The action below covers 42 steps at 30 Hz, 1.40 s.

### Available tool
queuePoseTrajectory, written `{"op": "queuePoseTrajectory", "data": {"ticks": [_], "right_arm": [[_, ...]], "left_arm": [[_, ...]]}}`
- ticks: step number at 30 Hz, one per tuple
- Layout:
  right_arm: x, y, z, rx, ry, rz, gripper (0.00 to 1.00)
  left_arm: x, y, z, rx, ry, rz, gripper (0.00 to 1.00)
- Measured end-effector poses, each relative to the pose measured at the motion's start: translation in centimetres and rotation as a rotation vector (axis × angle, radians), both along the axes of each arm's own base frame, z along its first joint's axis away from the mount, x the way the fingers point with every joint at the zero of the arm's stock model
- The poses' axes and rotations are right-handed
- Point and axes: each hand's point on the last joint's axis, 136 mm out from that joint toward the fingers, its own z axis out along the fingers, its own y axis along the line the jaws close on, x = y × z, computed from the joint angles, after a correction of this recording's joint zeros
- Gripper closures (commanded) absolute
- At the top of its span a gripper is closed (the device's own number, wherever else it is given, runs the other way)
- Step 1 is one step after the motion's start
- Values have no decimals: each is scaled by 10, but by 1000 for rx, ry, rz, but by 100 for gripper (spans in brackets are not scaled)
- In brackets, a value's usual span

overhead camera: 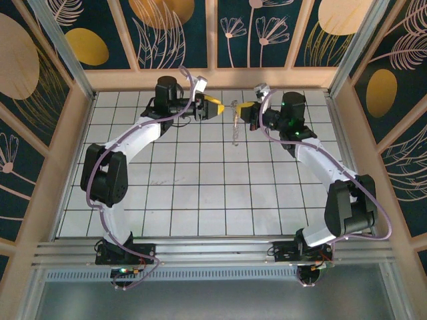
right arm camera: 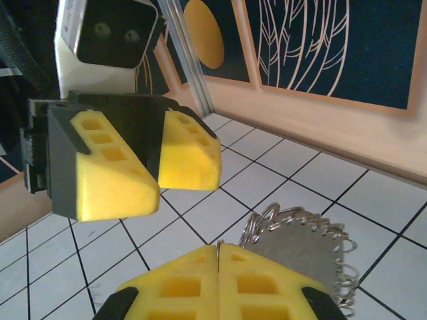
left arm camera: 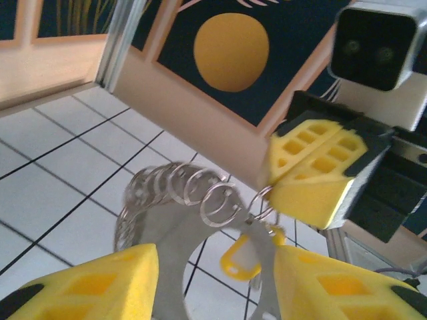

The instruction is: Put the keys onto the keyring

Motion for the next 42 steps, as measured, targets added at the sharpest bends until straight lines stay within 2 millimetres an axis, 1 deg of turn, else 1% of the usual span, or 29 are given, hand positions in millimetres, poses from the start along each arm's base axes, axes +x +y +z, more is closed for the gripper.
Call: {"op": "queuePoseTrajectory", "data": {"ticks": [4,11,18,21,31,37,42], "right_arm": [[-3,1,3,31,9,22,100],[-9,4,2,65,30,53,100],[-11,5,4,84,41,64,100],[-14,7,5,88,46,79,100],[-23,12,4,98,63,145,100],[-25,13,8,112,59,158,100],[-26,13,12,119,48,163,100]], "left_arm": [[-7,-10,8,-16,-30,-28,57],[-16,-14,10,-24,-32,-70,60],[-30,-16,5,-24,-30,-114,60],[-32,-16,4,-26,-30,-123,59],[-37,-17,14,-56,-68,-160,58],[-41,-18,19,-71,-79,-184,58],[-46,-20,19,-73,-76,-202,58]]}}
